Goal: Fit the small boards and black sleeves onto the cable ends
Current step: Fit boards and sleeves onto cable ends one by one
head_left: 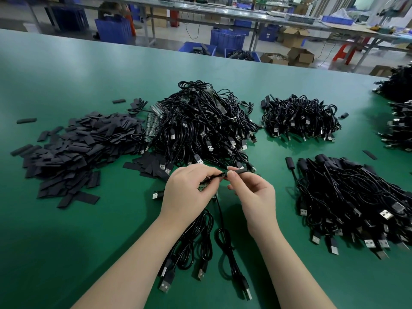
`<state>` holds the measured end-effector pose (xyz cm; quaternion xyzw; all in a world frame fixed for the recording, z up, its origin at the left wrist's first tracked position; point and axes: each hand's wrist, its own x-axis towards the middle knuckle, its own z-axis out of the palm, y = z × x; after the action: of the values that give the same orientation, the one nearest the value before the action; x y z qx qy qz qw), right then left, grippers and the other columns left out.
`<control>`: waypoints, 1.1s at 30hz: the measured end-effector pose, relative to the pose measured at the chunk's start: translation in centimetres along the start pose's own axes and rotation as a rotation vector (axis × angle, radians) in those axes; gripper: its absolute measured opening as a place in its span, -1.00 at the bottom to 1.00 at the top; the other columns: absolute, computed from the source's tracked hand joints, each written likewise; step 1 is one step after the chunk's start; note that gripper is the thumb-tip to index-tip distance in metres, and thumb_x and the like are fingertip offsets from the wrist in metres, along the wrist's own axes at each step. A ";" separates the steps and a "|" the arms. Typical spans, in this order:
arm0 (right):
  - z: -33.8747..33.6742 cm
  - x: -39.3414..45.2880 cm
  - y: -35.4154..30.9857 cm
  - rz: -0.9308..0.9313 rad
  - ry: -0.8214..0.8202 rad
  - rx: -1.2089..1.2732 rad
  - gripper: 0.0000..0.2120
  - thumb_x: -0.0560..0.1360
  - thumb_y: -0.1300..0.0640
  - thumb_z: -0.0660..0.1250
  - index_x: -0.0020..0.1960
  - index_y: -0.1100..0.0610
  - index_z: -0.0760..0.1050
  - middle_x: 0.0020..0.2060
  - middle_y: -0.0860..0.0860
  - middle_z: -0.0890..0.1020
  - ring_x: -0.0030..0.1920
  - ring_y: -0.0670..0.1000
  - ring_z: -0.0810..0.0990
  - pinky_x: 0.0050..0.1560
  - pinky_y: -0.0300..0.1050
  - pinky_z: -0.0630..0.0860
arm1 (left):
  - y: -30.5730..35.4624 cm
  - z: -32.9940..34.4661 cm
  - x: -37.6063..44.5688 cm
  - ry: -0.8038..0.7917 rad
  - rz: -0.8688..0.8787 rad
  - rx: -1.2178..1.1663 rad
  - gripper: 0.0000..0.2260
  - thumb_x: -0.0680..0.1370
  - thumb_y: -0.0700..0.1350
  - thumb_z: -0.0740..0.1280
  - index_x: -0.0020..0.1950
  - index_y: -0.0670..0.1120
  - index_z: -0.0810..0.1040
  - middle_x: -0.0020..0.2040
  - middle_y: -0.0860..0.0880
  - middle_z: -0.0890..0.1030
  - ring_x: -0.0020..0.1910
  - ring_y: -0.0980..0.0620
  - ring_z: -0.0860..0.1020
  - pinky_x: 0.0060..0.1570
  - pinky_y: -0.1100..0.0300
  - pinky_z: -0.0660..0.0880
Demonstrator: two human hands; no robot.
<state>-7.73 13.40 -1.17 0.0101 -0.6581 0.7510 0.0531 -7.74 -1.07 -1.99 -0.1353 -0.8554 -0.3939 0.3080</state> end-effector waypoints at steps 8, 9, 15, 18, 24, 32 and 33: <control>0.2 -0.2 -0.2 0.037 0.019 -0.005 -0.83 0.49 0.10 0.45 -0.23 -0.10 0.72 -0.21 -0.12 0.74 -0.25 -0.19 0.65 -0.22 -0.42 0.49 | -0.3 0.0 0.0 0.055 0.134 0.113 -0.94 0.48 -0.14 0.44 -0.09 -0.08 0.71 -0.16 0.09 0.69 -0.16 0.09 0.65 -0.09 0.08 0.51; 0.2 -0.2 -0.1 0.047 0.020 -0.008 -0.86 0.48 0.07 0.45 -0.23 -0.10 0.72 -0.24 -0.09 0.73 -0.26 -0.19 0.64 -0.23 -0.42 0.48 | -0.5 -0.1 0.0 0.056 0.154 0.125 -0.94 0.49 -0.14 0.44 -0.09 -0.09 0.71 -0.17 0.08 0.69 -0.16 0.08 0.65 -0.12 0.07 0.52; 0.3 -0.4 -0.1 0.081 0.006 -0.014 -0.91 0.45 0.00 0.47 -0.21 -0.07 0.72 -0.25 -0.04 0.73 -0.28 -0.19 0.63 -0.25 -0.41 0.48 | -0.6 -0.3 0.2 0.049 0.188 0.136 -0.95 0.47 -0.18 0.47 -0.10 -0.13 0.72 -0.21 0.05 0.69 -0.21 0.04 0.66 -0.17 0.01 0.53; 0.3 -0.4 -0.1 0.068 0.014 0.006 -0.91 0.46 0.06 0.48 -0.20 -0.07 0.73 -0.26 -0.06 0.72 -0.25 -0.17 0.65 -0.22 -0.40 0.50 | -0.4 -0.3 0.2 0.036 0.166 0.115 -0.94 0.46 -0.18 0.46 -0.10 -0.13 0.72 -0.20 0.05 0.69 -0.20 0.04 0.66 -0.15 0.00 0.54; 0.3 -0.4 -0.1 0.064 0.031 -0.024 -0.85 0.48 0.08 0.48 -0.25 -0.09 0.71 -0.30 -0.07 0.72 -0.27 -0.18 0.65 -0.24 -0.41 0.49 | -0.6 -0.3 0.1 0.024 0.194 0.125 -0.93 0.49 -0.17 0.44 -0.09 -0.13 0.72 -0.20 0.04 0.70 -0.23 0.01 0.65 -0.20 -0.01 0.52; 0.4 -0.4 0.1 0.040 0.025 -0.029 -0.81 0.49 0.11 0.48 -0.29 -0.07 0.70 -0.36 -0.09 0.69 -0.30 -0.19 0.64 -0.26 -0.42 0.47 | -0.6 -0.1 0.0 0.071 0.223 0.107 -0.92 0.49 -0.18 0.42 -0.12 -0.13 0.72 -0.21 0.04 0.70 -0.21 0.04 0.66 -0.19 0.02 0.54; 0.4 -0.4 0.1 0.037 0.023 -0.031 -0.80 0.49 0.11 0.47 -0.29 -0.07 0.70 -0.35 -0.09 0.69 -0.30 -0.20 0.64 -0.26 -0.42 0.47 | -0.7 0.0 0.0 0.081 0.233 0.109 -0.92 0.50 -0.17 0.42 -0.13 -0.13 0.72 -0.21 0.04 0.69 -0.22 0.03 0.66 -0.21 0.02 0.53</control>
<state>-7.38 12.97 -1.22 -0.0116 -0.6690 0.7417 0.0467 -8.02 -1.52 -2.39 -0.2008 -0.8410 -0.3132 0.3928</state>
